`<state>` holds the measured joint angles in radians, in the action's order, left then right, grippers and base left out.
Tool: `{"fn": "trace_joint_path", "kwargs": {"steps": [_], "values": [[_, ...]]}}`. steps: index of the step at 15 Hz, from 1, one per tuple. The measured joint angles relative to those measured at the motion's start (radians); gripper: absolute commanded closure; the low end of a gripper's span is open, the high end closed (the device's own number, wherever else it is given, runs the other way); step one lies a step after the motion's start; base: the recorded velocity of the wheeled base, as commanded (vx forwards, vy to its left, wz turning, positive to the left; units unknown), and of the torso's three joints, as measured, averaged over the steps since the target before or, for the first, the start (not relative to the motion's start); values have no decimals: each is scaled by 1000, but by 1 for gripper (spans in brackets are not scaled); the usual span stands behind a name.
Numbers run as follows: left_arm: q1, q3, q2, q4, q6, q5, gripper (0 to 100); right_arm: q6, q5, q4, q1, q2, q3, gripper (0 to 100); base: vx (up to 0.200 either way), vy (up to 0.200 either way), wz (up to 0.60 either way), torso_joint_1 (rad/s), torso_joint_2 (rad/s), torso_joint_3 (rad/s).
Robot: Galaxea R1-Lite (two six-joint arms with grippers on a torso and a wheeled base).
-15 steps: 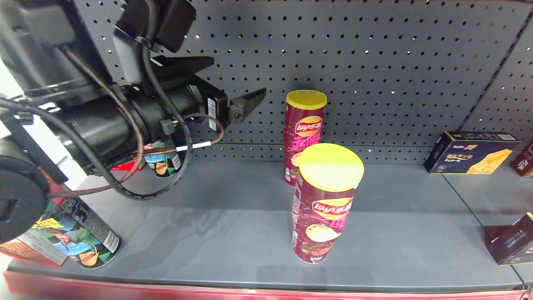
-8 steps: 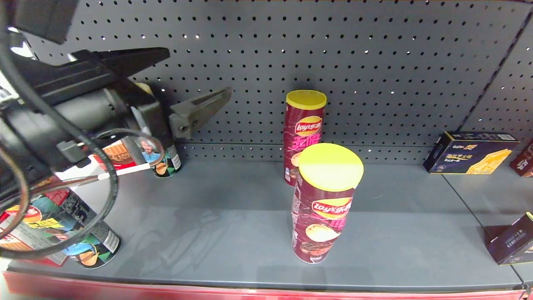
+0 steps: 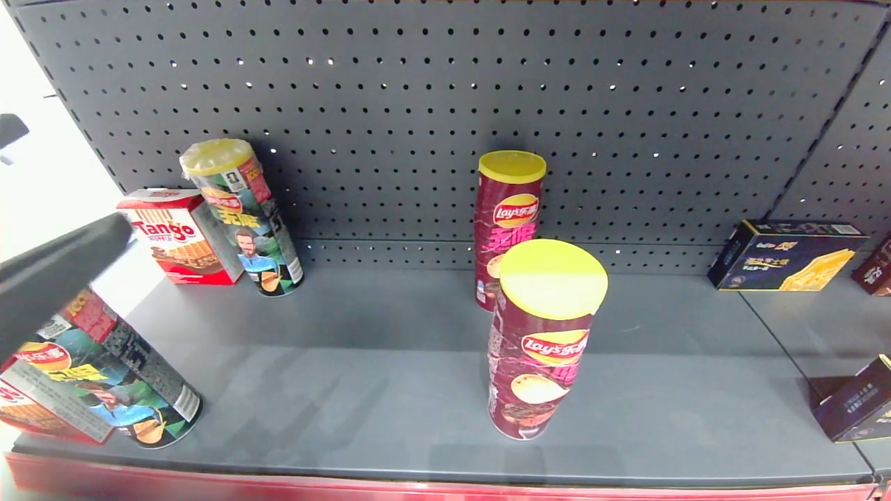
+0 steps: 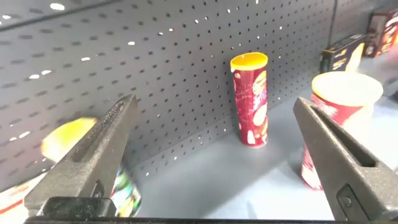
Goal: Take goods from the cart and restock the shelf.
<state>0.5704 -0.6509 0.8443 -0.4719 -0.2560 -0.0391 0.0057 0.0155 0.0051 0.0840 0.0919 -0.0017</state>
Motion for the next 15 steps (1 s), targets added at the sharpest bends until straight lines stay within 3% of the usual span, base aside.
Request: {"fn": "trace_joint_path", "kwargs": {"steps": [2,4,6,8,10,11,12,15], "values": [[-26,26,-143,70,15,1,0,0,0,0,0,0,0,0,0,0,0,0,0,0],[-89,77,-279,96,42,0,0,0,0,0,0,0,0,0,0,0,0,0,0,0],[-214,147,-403,105,86,-4,0,0,0,0,0,0,0,0,0,0,0,0,0,0],[-378,231,-507,108,132,-17,0,0,0,0,0,0,0,0,0,0,0,0,0,0],[-538,348,-604,102,187,-86,0,0,0,0,0,0,0,0,0,0,0,0,0,0],[-596,410,-645,85,204,-150,0,0,0,0,0,0,0,0,0,0,0,0,0,0],[-633,475,-679,60,216,-231,0,0,0,0,0,0,0,0,0,0,0,0,0,0],[-667,605,-732,41,206,-323,0,0,0,0,0,0,0,0,0,0,0,0,0,0]]}}
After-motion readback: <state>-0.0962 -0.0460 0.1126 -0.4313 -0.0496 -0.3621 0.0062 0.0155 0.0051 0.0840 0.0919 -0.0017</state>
